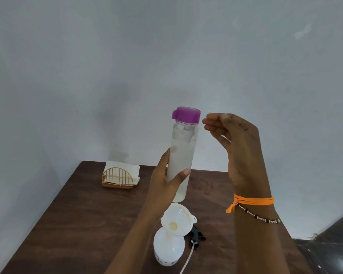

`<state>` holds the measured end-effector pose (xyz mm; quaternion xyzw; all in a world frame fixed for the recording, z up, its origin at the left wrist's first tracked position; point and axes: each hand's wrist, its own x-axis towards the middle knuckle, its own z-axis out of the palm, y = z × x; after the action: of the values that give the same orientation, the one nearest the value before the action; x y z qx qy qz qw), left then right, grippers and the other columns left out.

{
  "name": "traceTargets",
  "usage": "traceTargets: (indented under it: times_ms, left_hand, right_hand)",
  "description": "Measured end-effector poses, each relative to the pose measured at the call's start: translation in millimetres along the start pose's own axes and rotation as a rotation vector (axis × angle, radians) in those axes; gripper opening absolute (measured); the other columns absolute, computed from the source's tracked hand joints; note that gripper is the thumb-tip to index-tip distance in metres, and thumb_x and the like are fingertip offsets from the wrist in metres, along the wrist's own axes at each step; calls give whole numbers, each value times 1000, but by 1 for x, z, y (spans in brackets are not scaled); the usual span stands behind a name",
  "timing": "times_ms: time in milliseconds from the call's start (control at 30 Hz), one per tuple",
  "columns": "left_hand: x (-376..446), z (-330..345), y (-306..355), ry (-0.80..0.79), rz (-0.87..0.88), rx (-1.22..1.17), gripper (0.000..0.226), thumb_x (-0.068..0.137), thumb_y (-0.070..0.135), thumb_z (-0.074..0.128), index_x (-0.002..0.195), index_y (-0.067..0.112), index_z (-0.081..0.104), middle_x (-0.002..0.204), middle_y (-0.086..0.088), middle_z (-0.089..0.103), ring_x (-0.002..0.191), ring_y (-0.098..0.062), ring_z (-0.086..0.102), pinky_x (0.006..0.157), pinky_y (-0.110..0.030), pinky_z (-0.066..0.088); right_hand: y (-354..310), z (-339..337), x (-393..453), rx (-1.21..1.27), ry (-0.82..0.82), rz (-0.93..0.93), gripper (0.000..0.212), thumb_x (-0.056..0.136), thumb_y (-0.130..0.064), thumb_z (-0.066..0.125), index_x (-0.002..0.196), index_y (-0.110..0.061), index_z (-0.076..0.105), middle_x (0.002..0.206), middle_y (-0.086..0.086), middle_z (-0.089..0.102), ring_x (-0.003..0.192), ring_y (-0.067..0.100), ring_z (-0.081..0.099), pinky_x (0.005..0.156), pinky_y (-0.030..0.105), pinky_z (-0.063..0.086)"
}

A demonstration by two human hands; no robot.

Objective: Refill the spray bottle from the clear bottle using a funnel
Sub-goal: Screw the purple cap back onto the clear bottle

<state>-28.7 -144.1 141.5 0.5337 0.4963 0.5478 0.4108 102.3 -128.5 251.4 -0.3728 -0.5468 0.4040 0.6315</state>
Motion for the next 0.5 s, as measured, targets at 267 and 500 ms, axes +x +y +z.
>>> traceTargets:
  times_ms: [267, 500]
  left_hand:
    - [-1, 4, 0, -53, 39, 1, 59, 71, 51, 66, 122, 51, 36, 125, 11, 54, 112, -14, 56, 89, -34, 55]
    - [1, 3, 3, -8, 63, 56, 70, 68, 53, 63, 132, 44, 35, 132, 9, 51, 116, -16, 53, 94, -42, 53]
  right_hand:
    - [3, 11, 3, 9, -54, 53, 21, 95, -10, 47, 107, -21, 61, 114, 2, 65, 114, 17, 58, 102, 31, 44]
    - [2, 13, -2, -67, 71, -47, 21, 93, -6, 50, 106, -15, 64, 111, 7, 67, 105, 17, 62, 97, 34, 48]
